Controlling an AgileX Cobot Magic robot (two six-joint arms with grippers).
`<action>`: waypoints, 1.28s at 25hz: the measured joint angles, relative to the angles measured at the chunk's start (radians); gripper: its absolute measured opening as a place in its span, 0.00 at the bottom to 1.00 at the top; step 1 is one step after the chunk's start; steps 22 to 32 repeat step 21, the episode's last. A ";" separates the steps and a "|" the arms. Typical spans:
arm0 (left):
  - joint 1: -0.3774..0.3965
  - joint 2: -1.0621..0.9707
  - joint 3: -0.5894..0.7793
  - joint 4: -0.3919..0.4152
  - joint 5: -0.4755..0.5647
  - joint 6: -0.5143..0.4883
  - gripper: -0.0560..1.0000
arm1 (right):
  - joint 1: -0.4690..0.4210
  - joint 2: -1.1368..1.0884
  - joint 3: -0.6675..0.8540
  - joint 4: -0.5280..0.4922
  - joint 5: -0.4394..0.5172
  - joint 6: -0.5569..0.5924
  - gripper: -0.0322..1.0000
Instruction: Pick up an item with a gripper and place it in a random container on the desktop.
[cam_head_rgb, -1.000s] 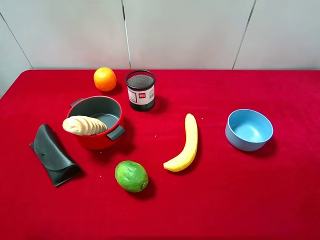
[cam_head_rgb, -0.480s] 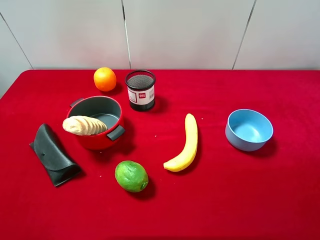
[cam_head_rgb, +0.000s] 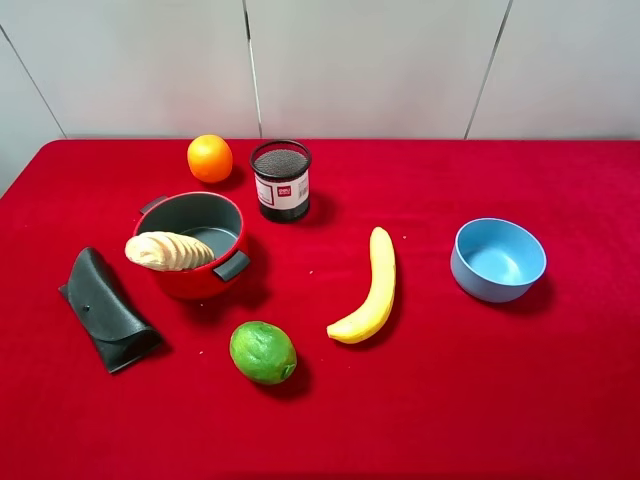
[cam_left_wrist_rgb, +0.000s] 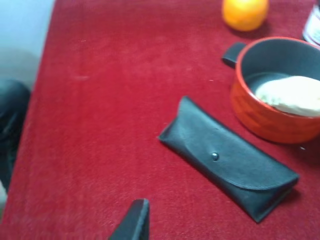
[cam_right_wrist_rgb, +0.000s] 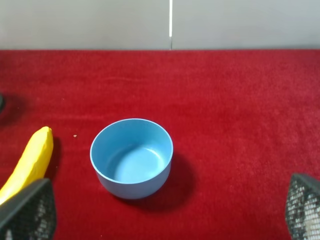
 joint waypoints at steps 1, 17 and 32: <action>0.005 0.000 0.000 0.000 0.000 0.000 0.99 | 0.000 0.000 0.000 0.000 0.000 0.000 0.70; 0.008 0.000 0.000 0.000 0.000 0.006 0.99 | 0.000 0.000 0.000 0.000 0.000 0.000 0.70; 0.008 0.000 0.000 0.000 0.000 0.006 0.99 | 0.000 0.000 0.000 0.000 0.000 0.000 0.70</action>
